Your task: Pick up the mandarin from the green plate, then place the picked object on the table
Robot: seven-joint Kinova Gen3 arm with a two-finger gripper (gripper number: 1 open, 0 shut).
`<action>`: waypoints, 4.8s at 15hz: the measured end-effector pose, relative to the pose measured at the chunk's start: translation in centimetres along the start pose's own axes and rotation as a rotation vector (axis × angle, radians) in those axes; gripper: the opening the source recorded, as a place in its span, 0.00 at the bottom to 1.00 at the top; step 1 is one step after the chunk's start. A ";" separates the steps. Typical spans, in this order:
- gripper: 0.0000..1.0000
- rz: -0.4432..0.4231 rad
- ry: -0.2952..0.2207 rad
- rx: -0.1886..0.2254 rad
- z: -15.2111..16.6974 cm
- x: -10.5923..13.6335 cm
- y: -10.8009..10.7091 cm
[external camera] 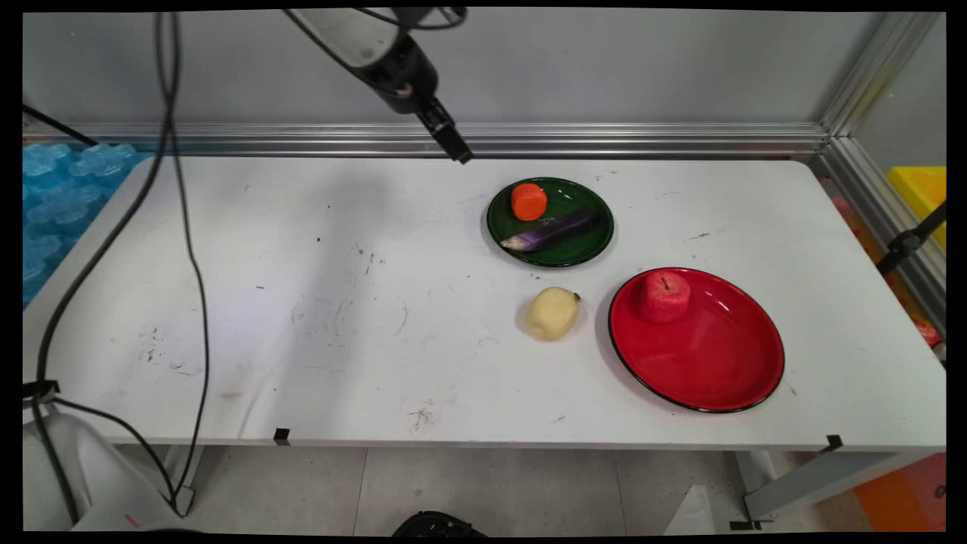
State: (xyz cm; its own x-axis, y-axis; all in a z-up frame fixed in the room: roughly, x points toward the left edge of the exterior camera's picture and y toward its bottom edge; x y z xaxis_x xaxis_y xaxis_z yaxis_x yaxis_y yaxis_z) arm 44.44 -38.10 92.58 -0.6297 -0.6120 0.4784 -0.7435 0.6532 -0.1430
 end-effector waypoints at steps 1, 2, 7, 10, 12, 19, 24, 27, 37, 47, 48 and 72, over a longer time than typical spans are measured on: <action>1.00 0.020 -0.005 -0.002 1.1 0.5 -0.1; 1.00 0.041 -0.011 -0.005 2.3 1.1 -0.2; 1.00 0.122 -0.042 -0.022 8.2 3.7 -0.4; 1.00 0.153 -0.059 -0.036 11.0 4.8 -0.4; 1.00 0.173 -0.074 -0.049 13.0 5.6 -0.4; 1.00 0.234 -0.124 -0.105 18.2 7.5 -0.1; 1.00 0.261 -0.141 -0.126 20.0 8.2 0.1; 0.00 0.282 -0.146 -0.135 20.6 8.7 0.4; 0.00 0.300 -0.117 -0.115 14.4 8.8 0.9; 0.00 0.378 -0.077 -0.198 3.3 5.5 4.1; 0.00 0.389 -0.078 -0.210 2.8 5.1 4.4; 0.00 0.469 -0.127 -0.296 8.4 -3.5 11.8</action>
State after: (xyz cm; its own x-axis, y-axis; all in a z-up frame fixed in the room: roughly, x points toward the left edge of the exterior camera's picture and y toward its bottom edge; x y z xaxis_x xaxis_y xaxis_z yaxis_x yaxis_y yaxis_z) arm 35.96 -31.95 81.91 -0.9131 -0.2630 0.3115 -0.2942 0.9540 -0.0570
